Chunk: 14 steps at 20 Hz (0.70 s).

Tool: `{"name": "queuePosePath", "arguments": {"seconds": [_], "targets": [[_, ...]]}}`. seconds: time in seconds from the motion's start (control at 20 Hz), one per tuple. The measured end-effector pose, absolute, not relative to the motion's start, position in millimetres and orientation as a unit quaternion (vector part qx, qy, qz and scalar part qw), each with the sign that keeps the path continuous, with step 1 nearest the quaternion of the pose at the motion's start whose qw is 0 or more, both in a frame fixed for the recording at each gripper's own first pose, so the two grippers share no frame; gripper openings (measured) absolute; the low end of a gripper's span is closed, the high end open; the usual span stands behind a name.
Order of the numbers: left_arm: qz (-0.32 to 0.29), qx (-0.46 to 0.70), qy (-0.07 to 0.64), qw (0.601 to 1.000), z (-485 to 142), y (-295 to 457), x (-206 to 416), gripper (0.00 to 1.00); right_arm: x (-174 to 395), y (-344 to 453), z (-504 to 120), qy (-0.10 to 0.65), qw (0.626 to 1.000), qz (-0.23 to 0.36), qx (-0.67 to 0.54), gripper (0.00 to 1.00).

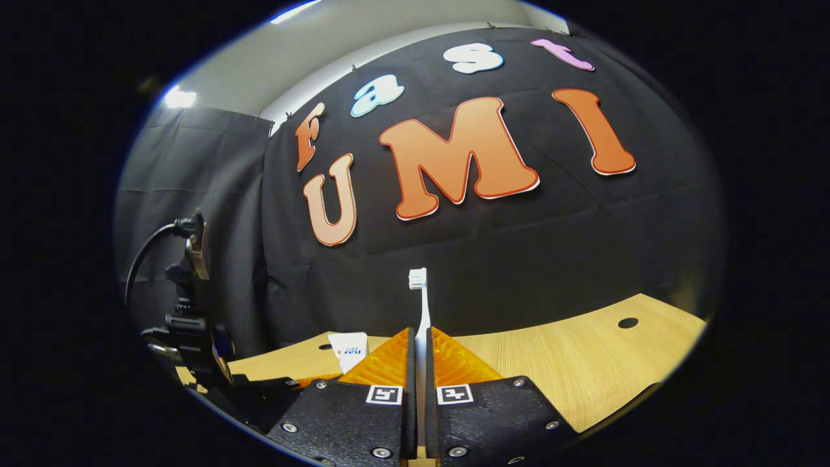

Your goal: Put the toothbrush and toothpaste on the desktop into the cup, then pick up the cup and place it on the coaster on the desktop.

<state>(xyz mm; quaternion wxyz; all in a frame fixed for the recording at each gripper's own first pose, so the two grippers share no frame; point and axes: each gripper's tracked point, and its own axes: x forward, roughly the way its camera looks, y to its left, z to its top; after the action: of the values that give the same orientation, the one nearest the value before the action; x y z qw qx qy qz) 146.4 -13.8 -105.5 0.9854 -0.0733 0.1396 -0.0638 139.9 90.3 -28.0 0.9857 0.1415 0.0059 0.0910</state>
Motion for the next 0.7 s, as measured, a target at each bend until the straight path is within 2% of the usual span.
{"name": "queuePosePath", "arguments": {"seconds": [0.15,0.2,0.3,0.7], "targets": [[-0.064,-0.079,0.146,0.984,-109.3,-7.7,135.3,0.36,146.6,94.8,-26.6,-0.001,0.982,0.1,0.163,0.05],[-0.06,-0.075,0.135,0.986,-105.9,-3.0,133.8,0.4,150.1,96.2,-29.6,0.001,0.98,0.105,0.168,0.05],[-0.054,-0.073,0.121,0.988,-97.5,6.2,129.7,0.32,153.7,100.1,-39.7,0.012,0.977,0.114,0.183,0.05],[-0.02,-0.068,0.111,0.991,-92.3,42.8,108.0,0.34,179.8,111.5,-37.2,-0.031,0.953,0.137,0.267,0.05]]}}
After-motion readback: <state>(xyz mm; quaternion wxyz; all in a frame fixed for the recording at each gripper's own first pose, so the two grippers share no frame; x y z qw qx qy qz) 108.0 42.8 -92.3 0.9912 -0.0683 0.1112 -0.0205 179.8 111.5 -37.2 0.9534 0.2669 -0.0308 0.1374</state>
